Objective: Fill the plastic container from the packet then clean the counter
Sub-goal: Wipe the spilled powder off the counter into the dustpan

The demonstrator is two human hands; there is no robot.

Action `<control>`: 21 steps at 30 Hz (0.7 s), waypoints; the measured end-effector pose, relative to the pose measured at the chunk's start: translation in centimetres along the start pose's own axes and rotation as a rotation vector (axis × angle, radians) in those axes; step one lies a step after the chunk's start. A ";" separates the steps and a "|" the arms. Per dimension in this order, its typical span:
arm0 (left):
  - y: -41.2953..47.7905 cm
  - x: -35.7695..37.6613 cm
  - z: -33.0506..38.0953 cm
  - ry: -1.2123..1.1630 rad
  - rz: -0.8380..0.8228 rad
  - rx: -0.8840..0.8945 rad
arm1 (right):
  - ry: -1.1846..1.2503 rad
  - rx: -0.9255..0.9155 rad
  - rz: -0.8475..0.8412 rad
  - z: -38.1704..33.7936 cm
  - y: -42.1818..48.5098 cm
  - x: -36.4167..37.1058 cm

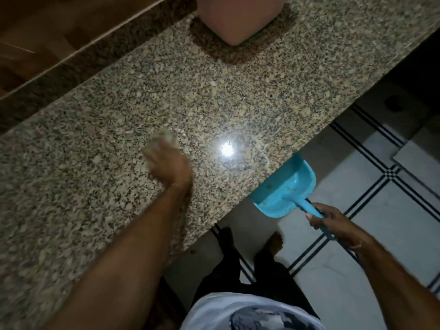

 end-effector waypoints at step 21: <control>-7.9 1.0 15.9 -0.201 -0.158 0.578 | 0.063 0.021 0.118 -0.6 -0.4 -1.9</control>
Point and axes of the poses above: each hand's wrist, its own y-axis towards the middle knuckle, its own x-axis out of the palm, z = x × y, the point moved 10 cm from there along y, towards the middle knuckle, and after that the axes turned 11 degrees about -x, right-handed, at the moved point
